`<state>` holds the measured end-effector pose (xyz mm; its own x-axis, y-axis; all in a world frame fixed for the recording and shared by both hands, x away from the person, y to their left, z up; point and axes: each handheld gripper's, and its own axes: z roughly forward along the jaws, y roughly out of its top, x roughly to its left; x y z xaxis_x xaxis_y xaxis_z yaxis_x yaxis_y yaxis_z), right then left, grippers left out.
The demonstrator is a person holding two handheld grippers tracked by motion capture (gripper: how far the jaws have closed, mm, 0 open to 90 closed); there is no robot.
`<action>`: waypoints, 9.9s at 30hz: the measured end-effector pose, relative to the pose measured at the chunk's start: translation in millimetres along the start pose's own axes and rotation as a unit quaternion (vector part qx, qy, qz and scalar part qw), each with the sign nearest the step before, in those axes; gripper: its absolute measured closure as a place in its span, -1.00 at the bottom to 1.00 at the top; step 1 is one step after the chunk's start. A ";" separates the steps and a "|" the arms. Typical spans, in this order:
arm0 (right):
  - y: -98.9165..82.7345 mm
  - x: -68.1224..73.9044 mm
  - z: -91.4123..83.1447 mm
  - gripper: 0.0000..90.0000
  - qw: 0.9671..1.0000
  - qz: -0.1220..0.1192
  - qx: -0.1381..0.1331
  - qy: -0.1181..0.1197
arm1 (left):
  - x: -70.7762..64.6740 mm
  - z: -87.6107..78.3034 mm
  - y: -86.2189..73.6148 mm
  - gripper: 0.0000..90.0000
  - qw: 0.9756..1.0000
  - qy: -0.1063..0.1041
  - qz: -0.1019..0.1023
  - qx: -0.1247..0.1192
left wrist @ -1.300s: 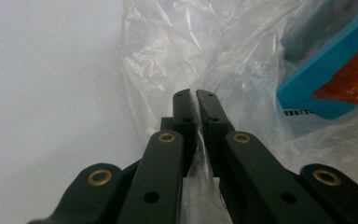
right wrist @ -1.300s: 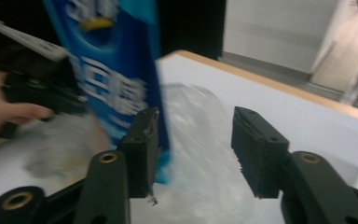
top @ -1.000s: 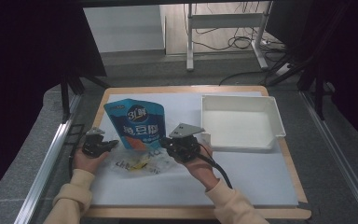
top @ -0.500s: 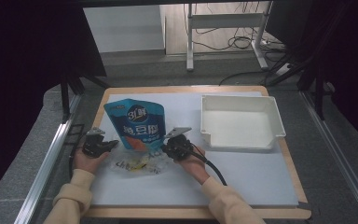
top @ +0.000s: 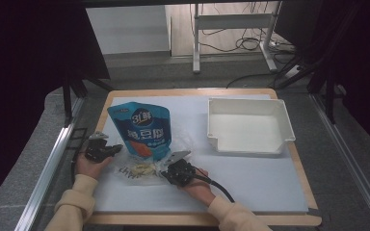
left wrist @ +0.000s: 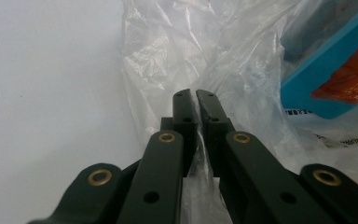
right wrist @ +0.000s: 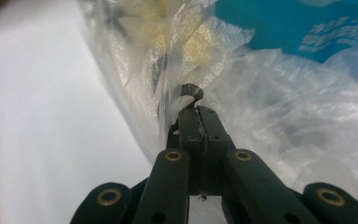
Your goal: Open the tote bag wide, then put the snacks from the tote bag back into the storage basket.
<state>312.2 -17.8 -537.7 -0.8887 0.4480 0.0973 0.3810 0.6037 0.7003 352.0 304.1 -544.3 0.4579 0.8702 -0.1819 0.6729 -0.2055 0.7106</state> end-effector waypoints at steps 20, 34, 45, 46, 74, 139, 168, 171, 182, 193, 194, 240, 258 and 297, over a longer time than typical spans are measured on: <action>71.6 10.6 -16.6 0.97 0.996 -0.016 -0.086 -0.033 | -1.6 -0.8 1.9 0.96 1.000 0.000 0.004 -0.001; 56.7 14.8 48.7 0.97 1.000 0.007 -0.010 0.005 | -1.3 -1.0 1.7 0.96 1.000 0.001 0.005 -0.001; 40.7 33.1 49.6 0.97 1.000 -0.016 -0.009 0.019 | -2.3 -1.0 1.7 0.96 1.000 0.001 0.005 -0.001; 40.7 33.1 49.6 0.97 1.000 -0.016 -0.009 0.019 | -2.3 -1.0 1.7 0.96 1.000 0.001 0.005 -0.001; 41.7 -59.3 -67.8 0.97 0.989 0.080 -0.096 -0.082 | -3.0 -0.4 2.5 0.96 1.000 0.002 0.004 -0.001; 24.1 15.4 26.5 0.97 0.999 0.019 -0.021 0.028 | -1.1 2.3 -1.8 0.96 1.000 0.003 0.005 0.007; -39.8 -60.5 -50.2 0.97 0.989 0.116 -0.031 -0.083 | -3.0 3.8 -2.9 0.96 1.000 0.005 0.007 0.009; -39.3 -58.5 -51.2 0.97 0.990 0.108 -0.029 -0.087 | -2.9 3.4 -3.2 0.96 1.000 0.004 0.005 0.006; -24.0 -47.8 -66.6 0.97 0.990 0.088 -0.080 -0.073 | -3.7 -14.0 4.0 0.95 0.999 -0.017 -0.008 -0.045; -16.4 -45.5 -75.0 0.97 0.989 0.081 -0.103 -0.072 | -0.3 -44.8 12.0 0.03 0.991 -0.027 -0.029 -0.127; -15.9 -45.7 -76.2 0.97 0.989 0.079 -0.105 -0.071 | -0.4 -49.3 13.5 0.03 0.990 -0.028 -0.027 -0.134; 31.7 -45.0 -119.4 -0.04 0.980 0.047 -0.185 -0.057 | -35.9 -88.8 17.2 -0.43 0.990 -0.048 0.020 -0.130; 74.9 -49.3 -110.1 -0.04 0.975 0.049 -0.211 -0.041 | -35.7 -87.5 19.4 -0.43 0.990 -0.054 0.022 -0.130; 133.5 -54.1 -81.4 0.78 0.978 0.019 -0.206 -0.019 | -34.1 -81.3 17.6 -0.43 0.991 -0.056 0.022 -0.121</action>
<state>390.3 -15.1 -391.9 -0.8632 0.4932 0.1081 0.2717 0.2733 0.9228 301.0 307.3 -470.3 0.5548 0.8046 -0.2117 0.4985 -0.1177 0.8588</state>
